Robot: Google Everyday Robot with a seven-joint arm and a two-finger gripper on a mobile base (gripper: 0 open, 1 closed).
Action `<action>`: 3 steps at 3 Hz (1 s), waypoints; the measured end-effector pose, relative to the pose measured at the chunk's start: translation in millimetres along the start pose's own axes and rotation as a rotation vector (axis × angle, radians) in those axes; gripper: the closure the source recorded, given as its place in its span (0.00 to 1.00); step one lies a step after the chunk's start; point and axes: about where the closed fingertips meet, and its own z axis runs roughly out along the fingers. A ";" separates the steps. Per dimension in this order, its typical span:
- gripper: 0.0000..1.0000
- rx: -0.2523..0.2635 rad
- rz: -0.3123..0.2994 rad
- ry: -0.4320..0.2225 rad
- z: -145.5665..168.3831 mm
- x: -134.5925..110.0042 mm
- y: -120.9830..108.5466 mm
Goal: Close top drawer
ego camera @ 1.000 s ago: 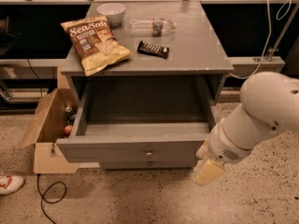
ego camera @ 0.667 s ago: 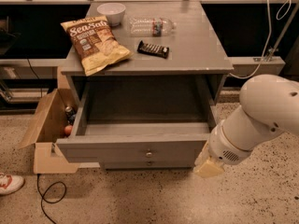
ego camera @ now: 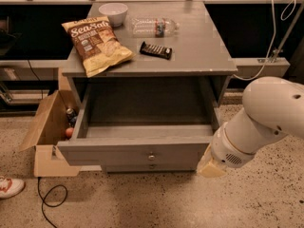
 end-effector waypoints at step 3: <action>1.00 0.108 -0.259 -0.179 56.8 -7.3 -69.7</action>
Offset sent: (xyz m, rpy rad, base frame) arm 0.0791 0.0055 -0.0680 0.1494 -0.2723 0.2516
